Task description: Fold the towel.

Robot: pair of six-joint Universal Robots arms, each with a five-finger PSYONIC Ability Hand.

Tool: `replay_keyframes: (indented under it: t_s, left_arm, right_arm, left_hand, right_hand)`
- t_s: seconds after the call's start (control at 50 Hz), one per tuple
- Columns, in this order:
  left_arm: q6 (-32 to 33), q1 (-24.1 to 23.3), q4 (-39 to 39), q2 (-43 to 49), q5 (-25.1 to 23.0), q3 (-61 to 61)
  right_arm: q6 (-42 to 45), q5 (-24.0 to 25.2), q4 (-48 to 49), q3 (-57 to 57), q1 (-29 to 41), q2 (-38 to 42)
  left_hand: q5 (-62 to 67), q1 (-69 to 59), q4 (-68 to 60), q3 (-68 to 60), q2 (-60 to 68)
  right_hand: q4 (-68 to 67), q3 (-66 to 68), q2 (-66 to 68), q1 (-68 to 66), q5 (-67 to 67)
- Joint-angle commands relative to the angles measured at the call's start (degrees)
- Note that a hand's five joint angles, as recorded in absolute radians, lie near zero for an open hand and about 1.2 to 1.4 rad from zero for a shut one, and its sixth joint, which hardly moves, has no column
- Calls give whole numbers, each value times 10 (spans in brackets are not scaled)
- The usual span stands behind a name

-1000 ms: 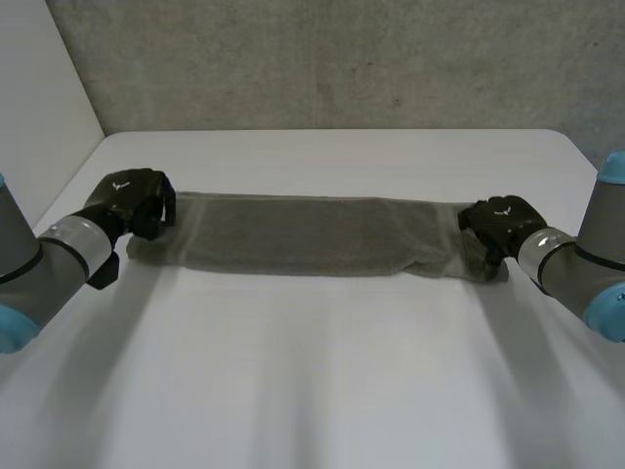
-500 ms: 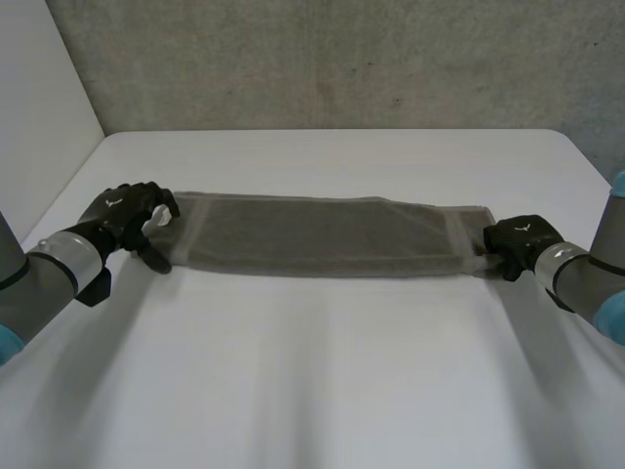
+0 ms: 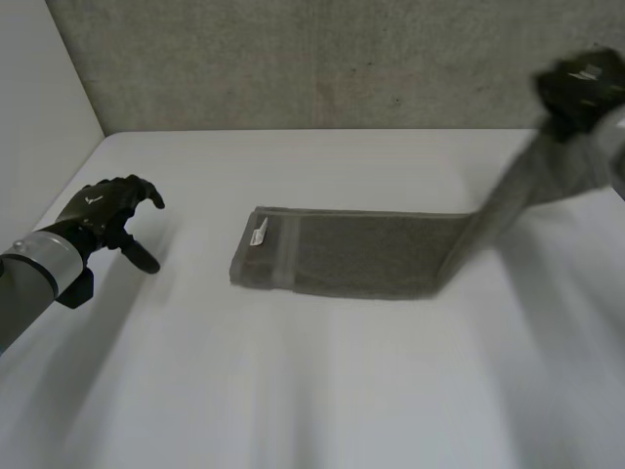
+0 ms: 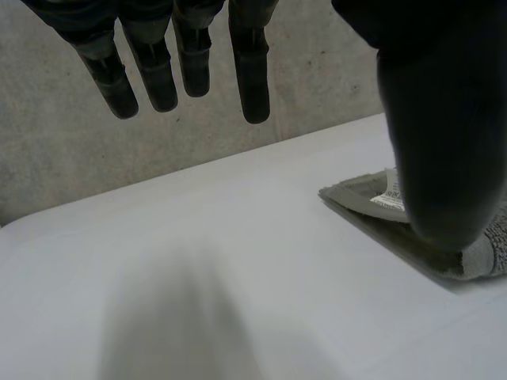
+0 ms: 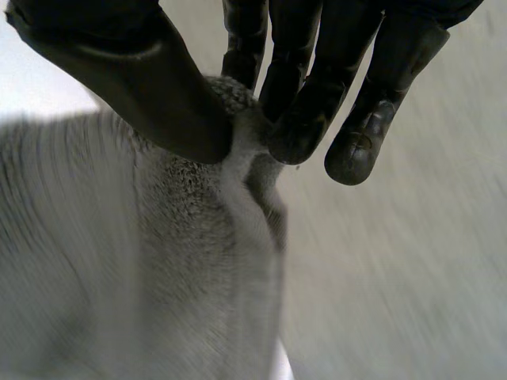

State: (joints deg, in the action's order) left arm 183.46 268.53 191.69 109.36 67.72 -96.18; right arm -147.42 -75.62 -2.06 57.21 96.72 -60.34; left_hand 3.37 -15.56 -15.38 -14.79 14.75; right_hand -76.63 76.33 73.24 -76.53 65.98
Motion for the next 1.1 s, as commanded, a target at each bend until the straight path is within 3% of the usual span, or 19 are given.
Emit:
replay_keyframes:
  t_s: [0.02,0.04,0.06,0.08,0.2,0.3,0.56,0.66,0.72,0.76,0.84,0.98,1.02,1.1]
  left_arm:
    - [-3,-6,1,-6,1,-1]
    - [-7,-7,1,-6,1,-1]
    - [-7,-7,1,-6,1,-1]
    - [-12,-8,0,-6,1,-1]
    - [-21,-8,3,-9,0,-13]
    - [-20,-6,5,-6,-3,-16]
    - [-20,-18,7,2,-4,-16]
    - [-18,-68,20,5,-8,8]
    - [-12,-108,42,28,-37,42]
    - [-12,-143,62,69,-80,95]
    - [-3,-172,66,132,-90,168]
    - [33,-214,25,281,-63,353]
    - [59,-224,-26,349,-42,443]
    - [101,-227,-86,403,-28,516]
  right_arm:
    - [-40,8,10,-37,220,37]
    - [-36,6,10,-38,259,58]
    - [-36,6,10,-38,260,58]
    - [-32,-1,10,-37,290,80]
    - [-12,-53,7,-22,305,118]
    - [-16,-89,2,23,247,110]
    - [-19,-55,32,208,131,50]
    - [-22,-50,49,248,116,42]
    - [-29,-50,56,270,113,37]
    - [-37,-49,67,295,111,22]
    - [-40,-48,82,319,110,-2]
    - [-41,-37,91,350,110,-21]
    - [-42,-32,91,353,110,-22]
    - [-41,-30,91,357,109,-22]
  left_hand:
    - [-21,43,42,36,-35]
    - [-21,43,42,36,-35]
    - [-21,43,42,36,-35]
    - [-21,43,42,36,-35]
    - [-21,43,42,36,-35]
    - [-21,43,42,36,-35]
    - [-15,37,35,29,-29]
    - [-1,23,21,15,-15]
    - [2,20,18,12,-12]
    - [14,8,6,0,0]
    - [22,0,-2,-8,8]
    - [90,-68,-69,-75,76]
    - [95,-73,-75,-80,81]
    - [96,-74,-76,-82,82]
  right_hand:
    - [46,-43,-13,45,-40]
    - [409,-406,-376,408,-403]
    - [413,-410,-379,412,-407]
    - [666,-663,-632,665,-660]
    - [666,-663,-632,665,-660]
    - [666,-663,-632,665,-660]
    - [666,-663,-632,665,-660]
    - [666,-663,-632,665,-660]
    - [666,-663,-632,665,-660]
    - [666,-663,-632,665,-660]
    - [666,-663,-632,665,-660]
    - [666,-663,-632,665,-660]
    - [666,-663,-632,665,-660]
    - [666,-663,-632,665,-660]
